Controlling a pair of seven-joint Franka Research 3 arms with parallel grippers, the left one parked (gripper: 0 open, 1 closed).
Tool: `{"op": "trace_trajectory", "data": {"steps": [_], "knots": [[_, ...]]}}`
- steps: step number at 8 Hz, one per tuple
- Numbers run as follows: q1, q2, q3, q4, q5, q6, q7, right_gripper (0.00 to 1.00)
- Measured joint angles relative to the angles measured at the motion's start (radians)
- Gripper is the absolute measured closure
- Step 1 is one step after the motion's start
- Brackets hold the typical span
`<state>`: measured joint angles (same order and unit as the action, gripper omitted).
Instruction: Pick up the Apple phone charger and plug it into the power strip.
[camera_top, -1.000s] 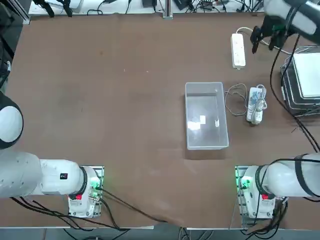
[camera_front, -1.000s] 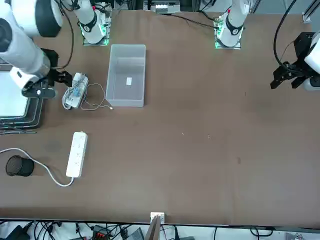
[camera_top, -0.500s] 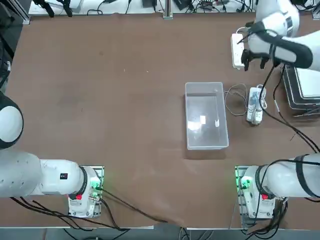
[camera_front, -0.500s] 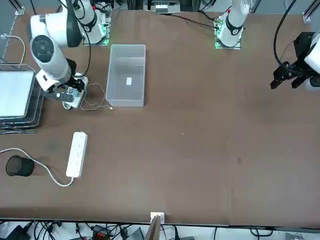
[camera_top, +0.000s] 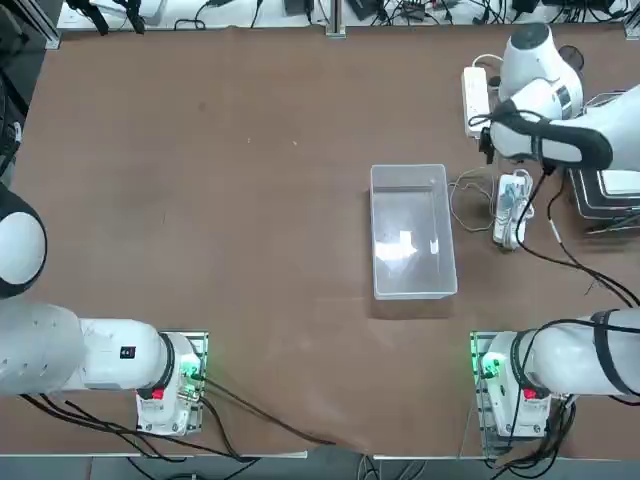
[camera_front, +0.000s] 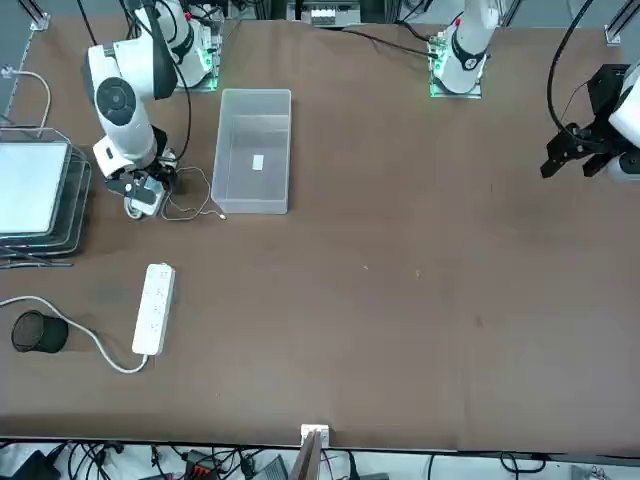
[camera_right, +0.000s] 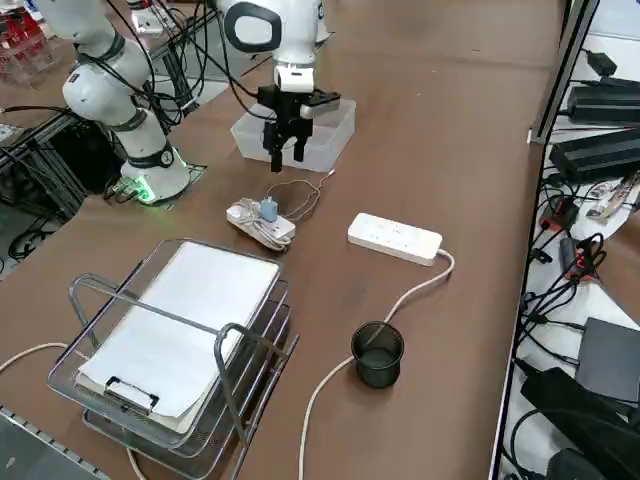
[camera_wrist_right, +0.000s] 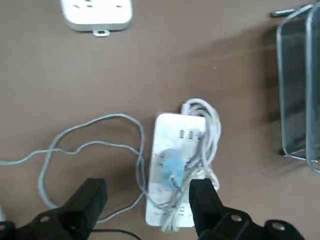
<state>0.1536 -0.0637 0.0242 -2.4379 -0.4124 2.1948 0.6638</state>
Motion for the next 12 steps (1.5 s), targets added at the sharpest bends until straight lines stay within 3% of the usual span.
{"op": "trace_trajectory", "data": {"steps": [5, 12], "knots": [[-0.095, 0.0, -0.005, -0.119, -0.029, 0.188, 0.06, 0.04], [-0.113, 0.081, -0.005, -0.14, -0.067, 0.241, 0.077, 0.16]]}}
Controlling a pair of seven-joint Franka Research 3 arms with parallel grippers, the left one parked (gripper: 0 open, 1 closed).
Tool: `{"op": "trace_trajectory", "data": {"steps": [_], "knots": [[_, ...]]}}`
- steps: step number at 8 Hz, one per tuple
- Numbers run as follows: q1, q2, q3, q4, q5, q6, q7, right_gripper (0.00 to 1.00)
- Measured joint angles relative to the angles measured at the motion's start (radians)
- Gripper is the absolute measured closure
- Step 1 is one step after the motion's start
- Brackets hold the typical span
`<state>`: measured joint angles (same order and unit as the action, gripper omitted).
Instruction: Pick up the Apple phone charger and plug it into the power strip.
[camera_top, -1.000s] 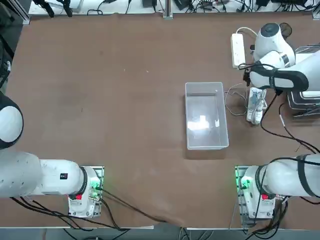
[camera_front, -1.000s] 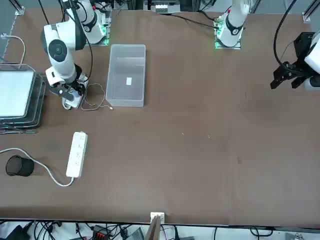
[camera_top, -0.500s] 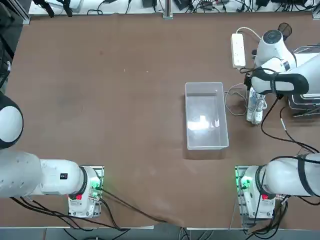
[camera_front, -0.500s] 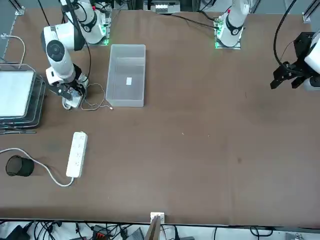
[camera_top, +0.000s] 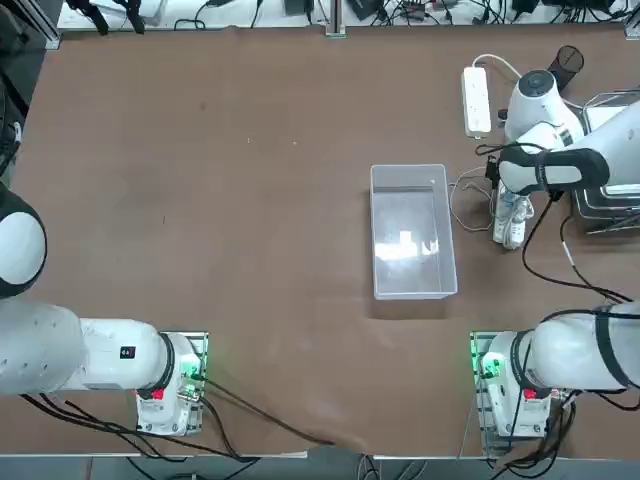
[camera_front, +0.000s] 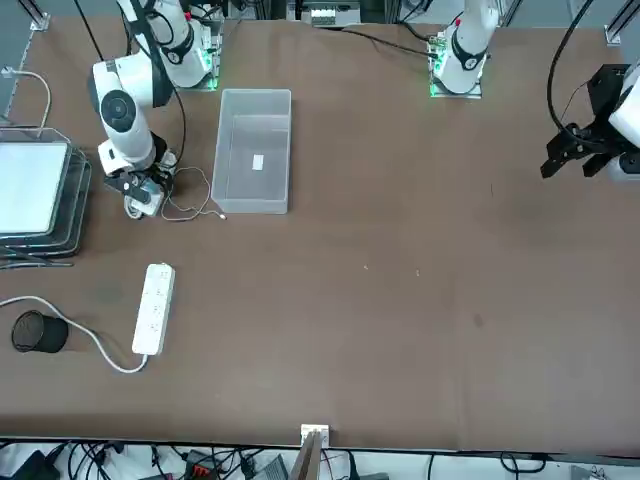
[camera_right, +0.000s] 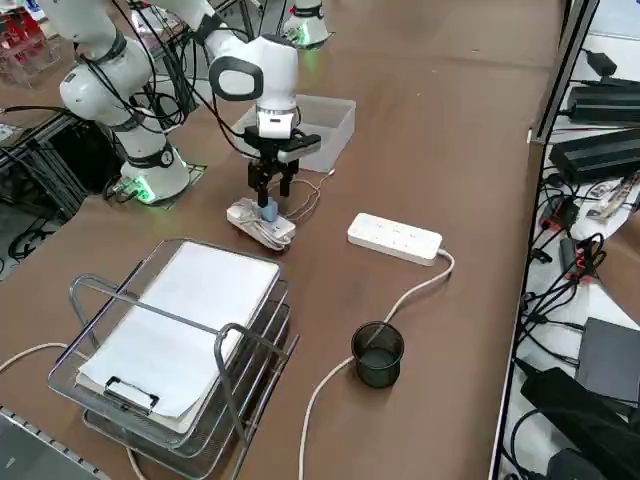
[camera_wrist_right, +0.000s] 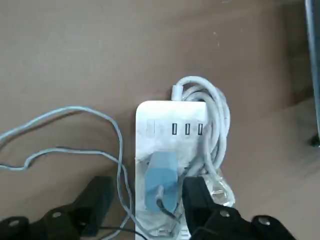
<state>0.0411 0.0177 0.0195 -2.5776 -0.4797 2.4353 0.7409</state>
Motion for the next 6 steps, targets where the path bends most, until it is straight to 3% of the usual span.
{"op": "trace_trajectory", "data": {"steps": [3, 6], "knots": [[-0.015, 0.018, -0.003, 0.0, -0.019, 0.002, 0.001, 0.21], [-0.031, 0.034, -0.004, 0.0, -0.044, 0.003, 0.001, 0.4]]}}
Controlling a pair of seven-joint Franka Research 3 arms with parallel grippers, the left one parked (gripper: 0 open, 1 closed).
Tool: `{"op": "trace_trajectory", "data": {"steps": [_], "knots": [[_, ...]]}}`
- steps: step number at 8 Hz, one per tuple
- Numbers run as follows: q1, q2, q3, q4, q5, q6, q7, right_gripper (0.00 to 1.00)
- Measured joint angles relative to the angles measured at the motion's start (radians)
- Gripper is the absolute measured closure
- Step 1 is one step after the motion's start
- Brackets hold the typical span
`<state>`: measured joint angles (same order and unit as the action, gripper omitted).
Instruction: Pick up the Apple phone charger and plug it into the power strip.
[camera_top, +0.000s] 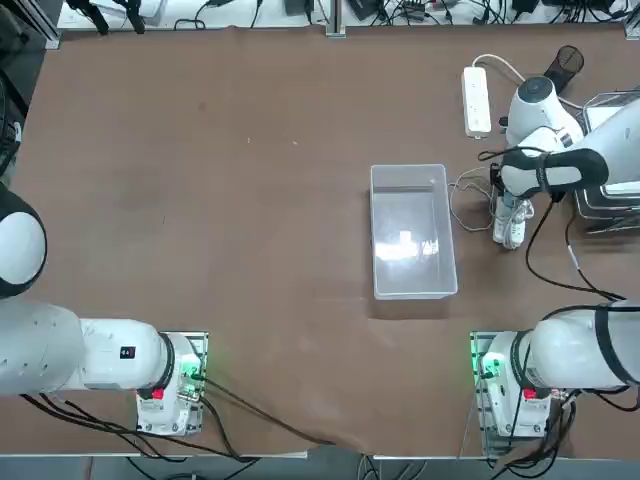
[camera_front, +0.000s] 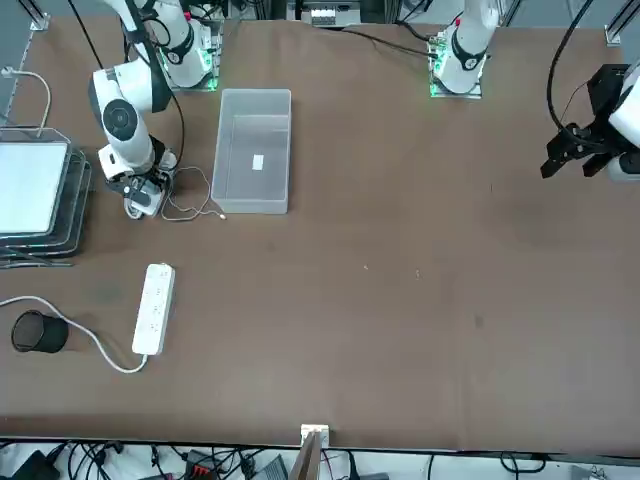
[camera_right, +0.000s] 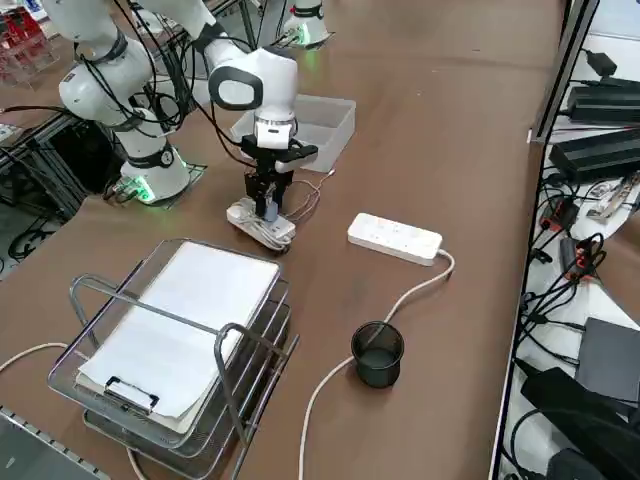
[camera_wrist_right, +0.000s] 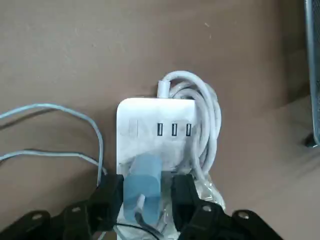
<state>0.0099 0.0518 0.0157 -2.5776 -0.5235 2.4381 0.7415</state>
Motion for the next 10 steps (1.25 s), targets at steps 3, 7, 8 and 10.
{"op": "trace_trajectory", "data": {"steps": [3, 7, 8, 10], "knots": [[0.001, 0.002, 0.002, 0.002, -0.001, 0.003, 0.0, 0.64], [0.007, 0.001, 0.008, 0.007, -0.006, 0.005, 0.0, 0.64], [0.01, -0.006, 0.01, 0.013, -0.006, -0.002, 0.0, 0.64], [0.013, -0.032, 0.013, 0.029, -0.007, -0.059, -0.001, 0.64]]}}
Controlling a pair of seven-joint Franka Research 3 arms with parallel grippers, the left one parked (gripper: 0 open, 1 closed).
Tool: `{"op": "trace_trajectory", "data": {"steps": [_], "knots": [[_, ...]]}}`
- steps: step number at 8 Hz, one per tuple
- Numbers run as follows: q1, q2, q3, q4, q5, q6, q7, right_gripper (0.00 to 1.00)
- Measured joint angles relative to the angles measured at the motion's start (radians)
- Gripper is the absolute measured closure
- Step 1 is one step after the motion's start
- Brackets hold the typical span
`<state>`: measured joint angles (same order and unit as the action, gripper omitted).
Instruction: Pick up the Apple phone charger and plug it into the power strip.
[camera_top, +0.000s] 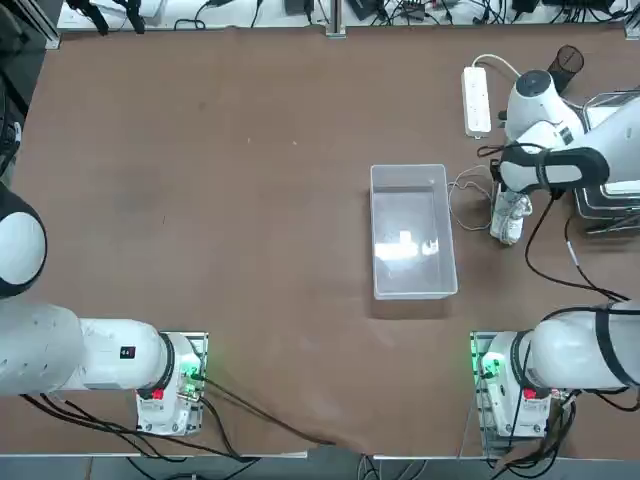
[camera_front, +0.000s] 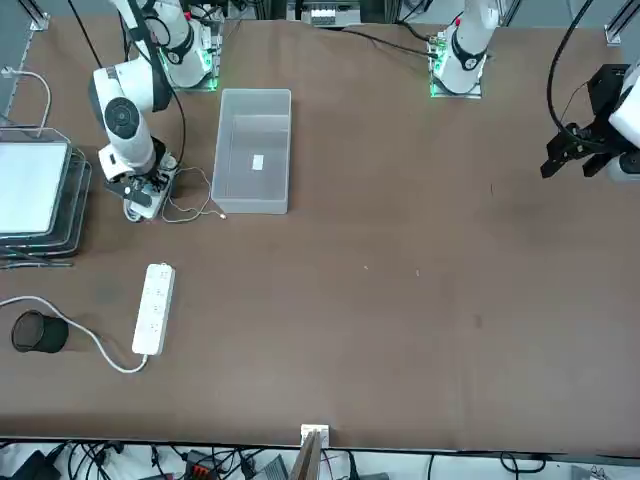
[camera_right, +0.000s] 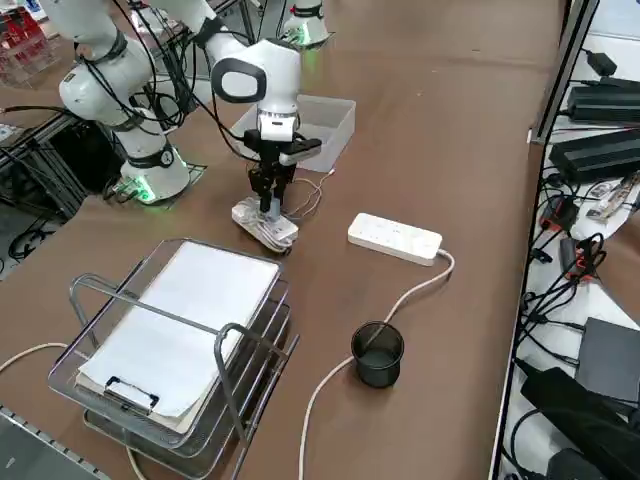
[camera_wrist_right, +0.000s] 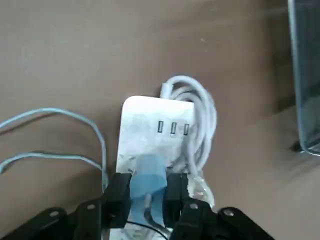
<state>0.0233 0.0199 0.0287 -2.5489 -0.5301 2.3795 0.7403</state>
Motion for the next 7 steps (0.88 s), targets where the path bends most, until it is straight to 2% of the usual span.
{"op": "trace_trajectory", "data": {"steps": [2, 4, 7], "knots": [[0.001, -0.021, 0.017, 0.021, 0.0, -0.038, 0.0, 0.64], [0.008, -0.034, 0.033, 0.085, 0.022, -0.1, -0.002, 0.64], [0.038, -0.013, 0.045, 0.238, 0.159, -0.177, -0.081, 0.64]]}}
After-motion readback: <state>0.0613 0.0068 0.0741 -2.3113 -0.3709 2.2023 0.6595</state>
